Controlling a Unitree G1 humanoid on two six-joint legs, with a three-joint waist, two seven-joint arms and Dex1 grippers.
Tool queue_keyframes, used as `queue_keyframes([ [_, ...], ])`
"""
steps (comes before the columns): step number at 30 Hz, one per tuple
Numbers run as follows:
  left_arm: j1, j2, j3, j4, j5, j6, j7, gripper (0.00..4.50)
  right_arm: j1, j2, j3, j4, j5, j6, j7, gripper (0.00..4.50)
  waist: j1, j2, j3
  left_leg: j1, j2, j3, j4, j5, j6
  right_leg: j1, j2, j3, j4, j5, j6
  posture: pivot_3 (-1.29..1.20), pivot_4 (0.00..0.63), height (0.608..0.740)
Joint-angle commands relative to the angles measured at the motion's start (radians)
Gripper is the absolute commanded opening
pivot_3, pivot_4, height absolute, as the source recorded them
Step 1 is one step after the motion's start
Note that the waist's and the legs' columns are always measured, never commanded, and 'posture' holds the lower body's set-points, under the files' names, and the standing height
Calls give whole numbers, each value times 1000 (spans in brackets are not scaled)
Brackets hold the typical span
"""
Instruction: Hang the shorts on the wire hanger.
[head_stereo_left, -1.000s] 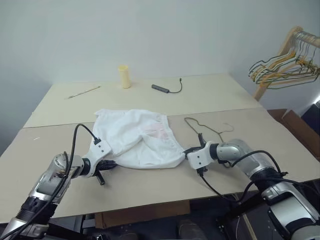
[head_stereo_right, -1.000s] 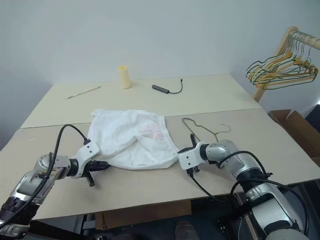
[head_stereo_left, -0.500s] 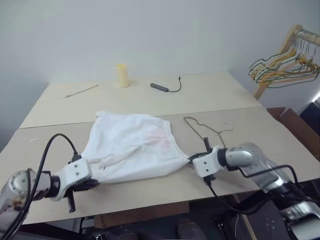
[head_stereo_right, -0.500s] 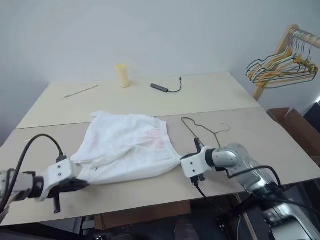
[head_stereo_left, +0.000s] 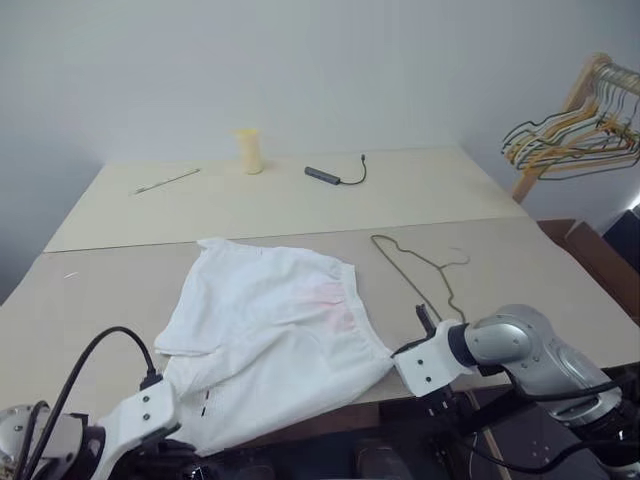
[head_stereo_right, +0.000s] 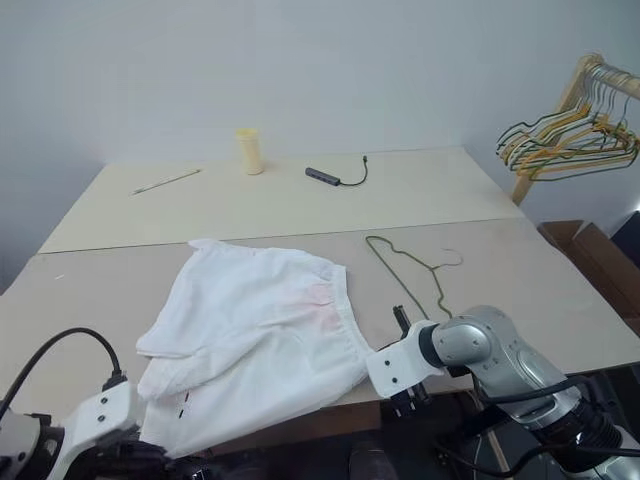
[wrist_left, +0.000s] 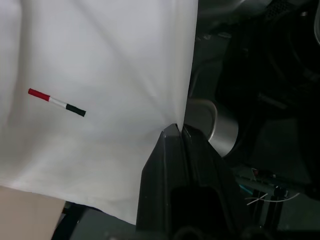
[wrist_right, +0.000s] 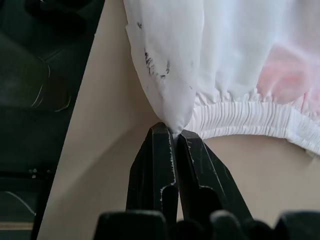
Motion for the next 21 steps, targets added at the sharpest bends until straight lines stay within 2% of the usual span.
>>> queue_keyframes([
  [1,-17,-9,-16,37,37,-67,23,44,-17,12,-12,6,13,-33,-15,0,2,0,0,0,0,0,0,0,0,0,0,0,0,-1,-1,-106,0,740],
  [8,-134,-21,-53,122,55,-158,51,44,-30,61,-28,36,27,-30,-61,0,12,-2,0,0,0,1,0,0,0,0,0,0,0,0,-1,-107,0,740],
  [12,-265,-11,-31,202,5,-150,50,44,-107,107,-78,43,112,68,-57,0,12,-2,0,0,1,2,0,0,0,-1,1,0,0,6,-1,-111,0,740],
  [14,-366,7,-48,283,26,-156,79,44,-149,124,-80,76,113,80,-70,0,13,-2,0,0,1,2,0,0,0,0,1,0,1,5,-1,-111,0,740],
  [18,-562,40,-191,476,165,-256,155,44,-246,209,-31,184,72,120,-116,0,15,-2,-1,0,1,1,0,0,0,0,2,-1,0,7,-1,-115,0,740],
  [21,-807,-37,-347,653,277,-277,281,44,-359,301,2,356,-5,116,-213,0,15,-2,0,-2,0,1,0,0,0,-1,1,-1,0,9,-3,-105,0,740],
])
